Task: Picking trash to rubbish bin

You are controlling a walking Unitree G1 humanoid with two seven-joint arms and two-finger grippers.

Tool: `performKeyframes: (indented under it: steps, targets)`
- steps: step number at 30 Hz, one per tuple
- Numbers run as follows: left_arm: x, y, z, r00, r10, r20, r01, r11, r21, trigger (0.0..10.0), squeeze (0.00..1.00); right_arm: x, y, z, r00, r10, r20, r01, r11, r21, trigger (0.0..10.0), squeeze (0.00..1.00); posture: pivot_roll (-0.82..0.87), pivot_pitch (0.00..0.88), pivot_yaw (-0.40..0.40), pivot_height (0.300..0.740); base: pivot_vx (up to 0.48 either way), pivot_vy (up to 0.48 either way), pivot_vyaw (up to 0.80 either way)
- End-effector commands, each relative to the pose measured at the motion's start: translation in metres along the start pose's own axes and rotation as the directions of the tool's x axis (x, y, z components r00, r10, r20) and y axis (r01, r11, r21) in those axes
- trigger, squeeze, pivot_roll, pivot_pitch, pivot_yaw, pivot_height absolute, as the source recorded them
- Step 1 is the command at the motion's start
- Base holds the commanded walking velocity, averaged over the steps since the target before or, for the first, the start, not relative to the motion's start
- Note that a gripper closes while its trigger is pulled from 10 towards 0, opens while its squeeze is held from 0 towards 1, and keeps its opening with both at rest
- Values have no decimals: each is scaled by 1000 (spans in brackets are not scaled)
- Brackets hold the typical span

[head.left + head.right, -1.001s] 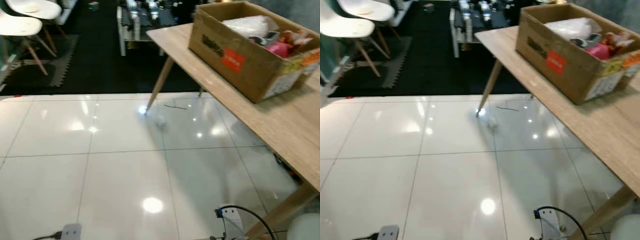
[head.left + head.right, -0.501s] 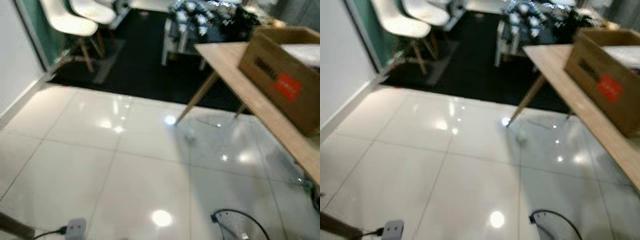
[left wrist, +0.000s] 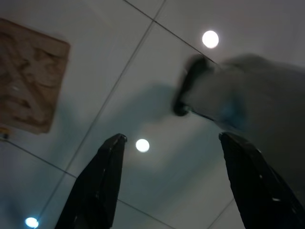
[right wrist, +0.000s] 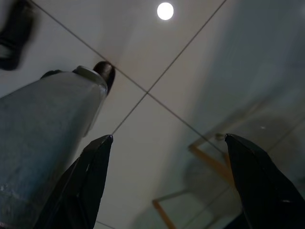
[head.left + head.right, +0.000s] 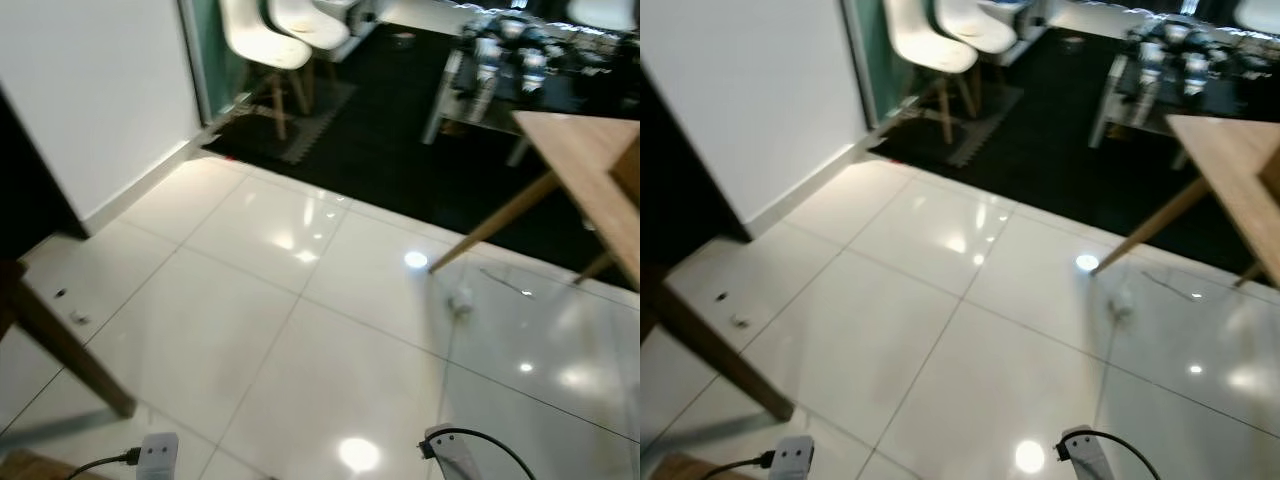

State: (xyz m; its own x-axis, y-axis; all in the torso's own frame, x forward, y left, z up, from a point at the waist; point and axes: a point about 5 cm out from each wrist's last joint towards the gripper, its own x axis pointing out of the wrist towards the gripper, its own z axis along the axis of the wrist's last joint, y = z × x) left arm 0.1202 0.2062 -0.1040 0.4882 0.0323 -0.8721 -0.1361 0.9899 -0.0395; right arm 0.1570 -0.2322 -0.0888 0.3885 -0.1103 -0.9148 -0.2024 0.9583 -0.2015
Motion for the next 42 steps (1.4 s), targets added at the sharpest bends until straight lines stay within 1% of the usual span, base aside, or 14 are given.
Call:
performKeyframes:
  steps: [1,3,13,17,22,25,28,42]
  targets:
    - [0,-2,-4,1000,-5,-17,5,1000,8,10000,0,0,3,-1,1000,10,-7,-10,1000,-7,10000,0,165,112,-61,740,0,0,725]
    - [-1,-1,-7,1000,0,-26,0,1000,6,10000,0,0,3,1,1000,16,0,-16,999,-41,10000,0,164,112,-69,740,0,0,719]
    - [-1,-3,-8,1000,1,-25,-1,1000,-20,10000,0,0,2,1,1000,22,-5,-22,997,-72,10000,0,191,114,-88,740,0,0,723]
    - [-2,-4,-11,1000,-3,-28,2,999,-38,10000,0,0,3,7,1000,28,3,-28,995,-98,10000,0,198,114,-93,740,0,0,720]
    - [-2,-5,-14,999,-7,-34,6,999,-41,10000,0,1,4,10,999,31,9,-30,994,-110,10000,0,203,120,-98,740,0,0,721]
    - [-3,-6,-16,999,-9,-37,7,999,-45,10000,0,1,5,11,999,40,8,-39,989,-144,10000,0,207,125,-103,740,0,0,719]
    - [-3,-6,-17,999,-8,-38,6,999,-46,10000,0,1,5,10,999,42,4,-40,986,-160,10000,0,211,132,-107,740,0,0,719]
    - [-3,-4,-19,999,-14,-43,11,998,-55,10000,0,0,3,8,999,38,-6,-38,983,-179,10000,0,215,123,-110,740,0,0,719]
